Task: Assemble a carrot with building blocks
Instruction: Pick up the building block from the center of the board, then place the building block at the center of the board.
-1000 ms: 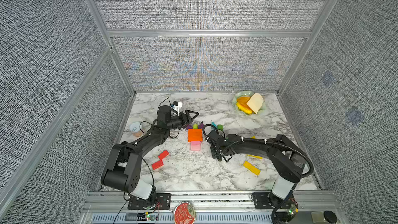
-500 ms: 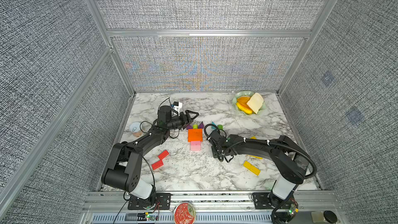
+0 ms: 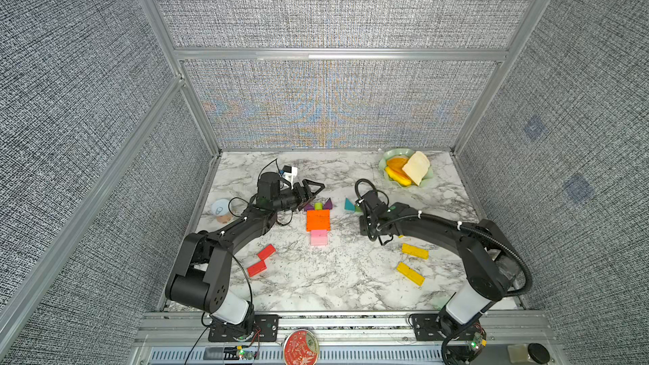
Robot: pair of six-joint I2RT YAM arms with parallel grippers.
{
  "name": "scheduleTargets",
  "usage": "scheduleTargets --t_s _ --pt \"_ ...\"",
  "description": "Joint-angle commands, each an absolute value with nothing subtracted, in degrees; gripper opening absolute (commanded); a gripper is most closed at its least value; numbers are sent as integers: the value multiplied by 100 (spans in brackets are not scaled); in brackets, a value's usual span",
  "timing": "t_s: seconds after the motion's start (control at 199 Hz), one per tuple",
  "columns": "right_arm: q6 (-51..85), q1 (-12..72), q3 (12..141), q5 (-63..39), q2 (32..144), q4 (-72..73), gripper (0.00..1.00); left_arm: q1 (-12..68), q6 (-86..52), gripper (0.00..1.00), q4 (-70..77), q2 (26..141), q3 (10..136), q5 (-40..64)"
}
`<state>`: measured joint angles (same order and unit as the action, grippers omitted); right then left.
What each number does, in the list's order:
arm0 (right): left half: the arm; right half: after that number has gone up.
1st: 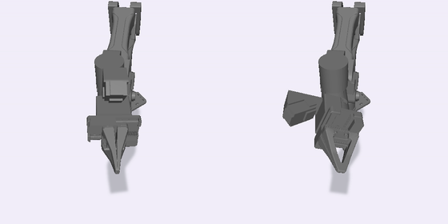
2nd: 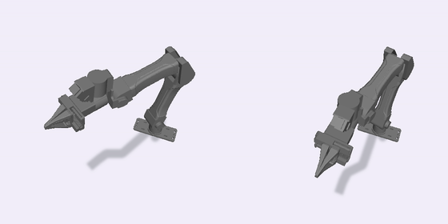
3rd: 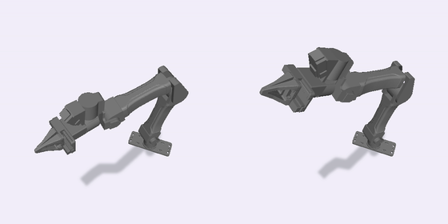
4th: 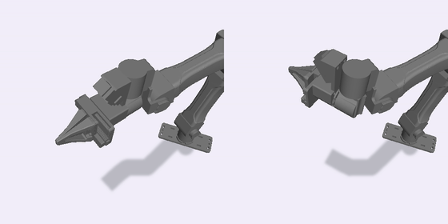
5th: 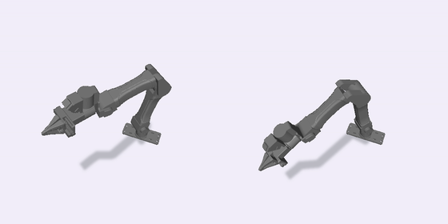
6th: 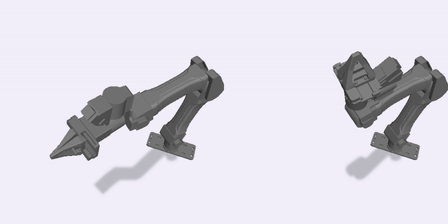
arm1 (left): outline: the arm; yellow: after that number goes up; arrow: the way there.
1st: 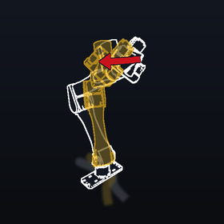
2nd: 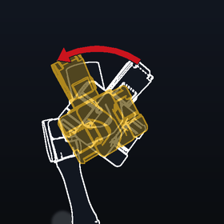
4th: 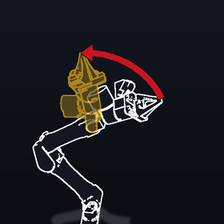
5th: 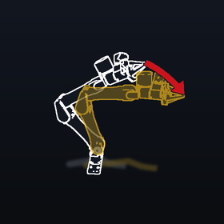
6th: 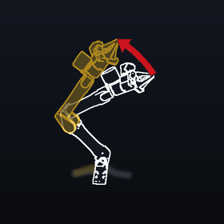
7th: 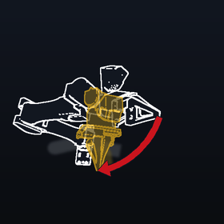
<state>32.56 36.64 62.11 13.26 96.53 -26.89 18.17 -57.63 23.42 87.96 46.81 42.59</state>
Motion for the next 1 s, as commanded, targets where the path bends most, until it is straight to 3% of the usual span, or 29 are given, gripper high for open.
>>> scheduleTargets --t_s 0.0,0.316,0.998 --pt "2681 3245 6496 1241 9832 -2719 45 1811 -5734 81 2388 8763 4729 4281" --pt "2258 2555 7232 973 10697 -2476 45 2204 -5729 81 2612 8890 4763 4505" --pt "2303 2528 7579 762 11404 -2109 46 2356 -5607 81 2399 9038 4881 4535"
